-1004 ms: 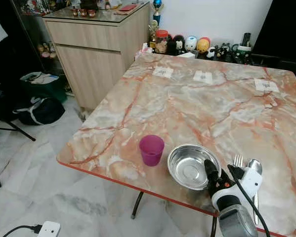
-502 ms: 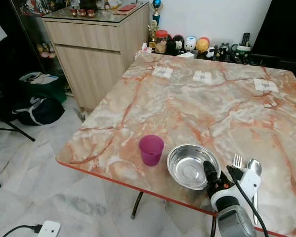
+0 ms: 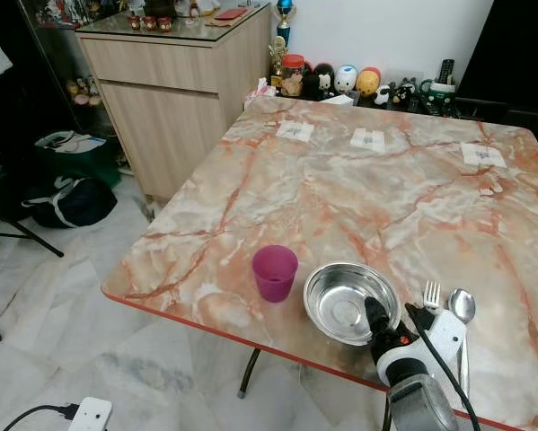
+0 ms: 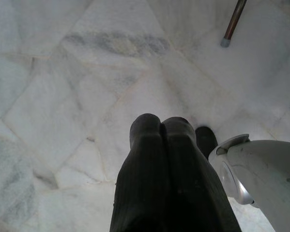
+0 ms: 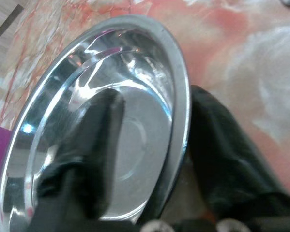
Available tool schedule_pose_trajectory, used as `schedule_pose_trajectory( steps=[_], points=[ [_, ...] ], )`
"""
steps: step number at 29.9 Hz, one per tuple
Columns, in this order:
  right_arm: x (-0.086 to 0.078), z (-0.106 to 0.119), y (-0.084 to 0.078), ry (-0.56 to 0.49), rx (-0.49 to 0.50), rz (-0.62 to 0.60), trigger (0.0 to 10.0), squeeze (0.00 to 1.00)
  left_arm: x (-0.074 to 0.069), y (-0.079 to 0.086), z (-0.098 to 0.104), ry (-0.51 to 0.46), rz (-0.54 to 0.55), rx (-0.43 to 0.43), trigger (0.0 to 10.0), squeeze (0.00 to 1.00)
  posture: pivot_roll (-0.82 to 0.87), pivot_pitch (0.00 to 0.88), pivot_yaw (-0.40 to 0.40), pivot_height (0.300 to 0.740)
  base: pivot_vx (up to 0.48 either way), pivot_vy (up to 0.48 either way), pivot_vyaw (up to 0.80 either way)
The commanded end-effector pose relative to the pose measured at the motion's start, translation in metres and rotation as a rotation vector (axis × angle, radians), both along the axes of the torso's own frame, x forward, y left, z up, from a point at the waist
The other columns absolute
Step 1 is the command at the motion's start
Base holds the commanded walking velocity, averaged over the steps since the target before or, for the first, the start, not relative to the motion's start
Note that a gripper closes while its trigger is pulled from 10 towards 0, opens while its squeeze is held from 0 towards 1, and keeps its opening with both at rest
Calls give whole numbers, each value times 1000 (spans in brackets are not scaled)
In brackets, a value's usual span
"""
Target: Setting the table
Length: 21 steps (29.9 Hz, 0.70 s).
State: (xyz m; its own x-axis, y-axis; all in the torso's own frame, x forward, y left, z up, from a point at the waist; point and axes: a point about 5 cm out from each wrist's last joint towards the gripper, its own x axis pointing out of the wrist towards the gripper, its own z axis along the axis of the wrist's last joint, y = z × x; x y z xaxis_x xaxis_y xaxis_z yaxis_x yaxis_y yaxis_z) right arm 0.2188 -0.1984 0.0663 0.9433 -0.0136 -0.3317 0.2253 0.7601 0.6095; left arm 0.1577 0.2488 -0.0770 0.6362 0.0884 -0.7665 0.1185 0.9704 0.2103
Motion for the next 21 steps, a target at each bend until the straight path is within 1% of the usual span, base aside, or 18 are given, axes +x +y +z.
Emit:
schedule_pose_trajectory(
  steps=[1, 10, 13, 15, 20, 21],
  points=[
    [1, -1, 0, 8, -2, 2, 0, 0, -4, -1, -2, 20, -21, 9, 10000, 0, 30, 0, 1, 740, 0, 0, 0],
    [0, -3, 0, 23, -6, 4, 0, 0, -4, 0, -2, 19, -21, 5, 10000, 0, 30, 0, 1, 740, 0, 0, 0],
    [-2, -7, -4, 52, -30, -25, 0, 0, -4, 0, -2, 17, -21, 5, 10000, 0, 30, 0, 1, 740, 0, 0, 0],
    [-4, -12, -17, 94, -57, -114, 0, 0, -2, 0, -1, 10, -23, 4, 10000, 0, 31, 0, 2, 740, 0, 0, 0],
    [-5, -14, -21, 120, -79, -132, 0, 0, -1, -1, 0, 5, -26, 3, 10000, 0, 29, 0, 3, 740, 0, 0, 0],
    [-6, -14, -24, 125, -108, -153, 0, 0, 0, -1, 0, 3, -27, 3, 10000, 0, 29, 0, 3, 740, 0, 0, 0]
  ],
)
